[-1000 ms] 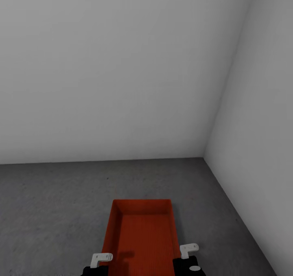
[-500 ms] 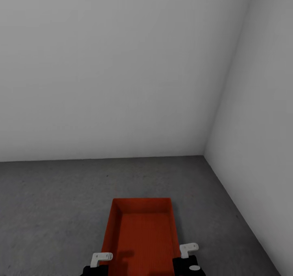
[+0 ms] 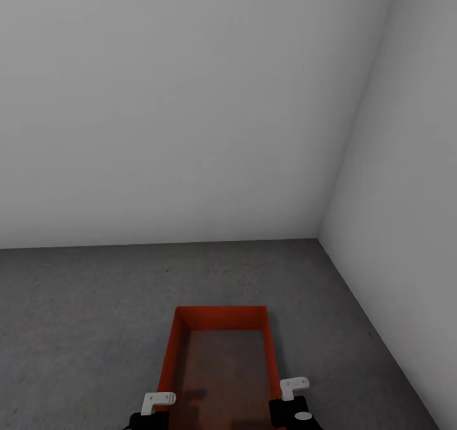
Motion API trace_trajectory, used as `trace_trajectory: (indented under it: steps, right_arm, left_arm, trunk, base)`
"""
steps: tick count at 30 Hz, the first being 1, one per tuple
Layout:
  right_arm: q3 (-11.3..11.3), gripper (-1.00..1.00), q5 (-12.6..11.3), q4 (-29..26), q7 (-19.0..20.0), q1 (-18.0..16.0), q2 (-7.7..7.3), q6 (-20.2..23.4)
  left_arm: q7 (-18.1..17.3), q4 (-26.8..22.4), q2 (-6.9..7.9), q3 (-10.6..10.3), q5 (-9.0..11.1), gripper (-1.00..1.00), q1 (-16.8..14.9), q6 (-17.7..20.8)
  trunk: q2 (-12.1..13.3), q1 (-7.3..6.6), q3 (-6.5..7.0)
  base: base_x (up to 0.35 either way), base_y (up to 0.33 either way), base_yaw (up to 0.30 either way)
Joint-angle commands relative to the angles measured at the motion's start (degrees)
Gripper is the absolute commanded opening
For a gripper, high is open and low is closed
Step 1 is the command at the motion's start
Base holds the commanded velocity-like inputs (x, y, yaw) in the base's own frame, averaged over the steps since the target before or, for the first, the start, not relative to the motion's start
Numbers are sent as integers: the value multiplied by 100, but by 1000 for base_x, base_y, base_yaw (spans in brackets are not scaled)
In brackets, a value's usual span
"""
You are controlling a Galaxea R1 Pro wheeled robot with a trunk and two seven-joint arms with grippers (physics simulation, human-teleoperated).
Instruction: Move the two storage containers from the living room to the garage. In the garage, place one container on the floor and stack the other container on top of it (either order is fine).
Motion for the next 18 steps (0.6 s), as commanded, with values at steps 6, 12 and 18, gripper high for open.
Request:
trace_trajectory:
  steps: [6,12,18]
  right_arm:
    - [147,-100,-65,98,-69,1,-190,29]
    - [147,100,-65,98,-69,1,-190,26]
    - [143,100,-65,98,-62,1,-190,29]
  left_arm:
    - [68,18,7,-55,42,-100,0,-15]
    - [66,18,7,-55,42,100,0,-78]
    - [66,18,7,-55,42,100,0,-103]
  trunk:
    - [-1,0,-7]
    - [-1,0,-7]
    - [-1,0,-7]
  base:
    - [0,0,0]
    - [0,0,0]
    - [0,0,0]
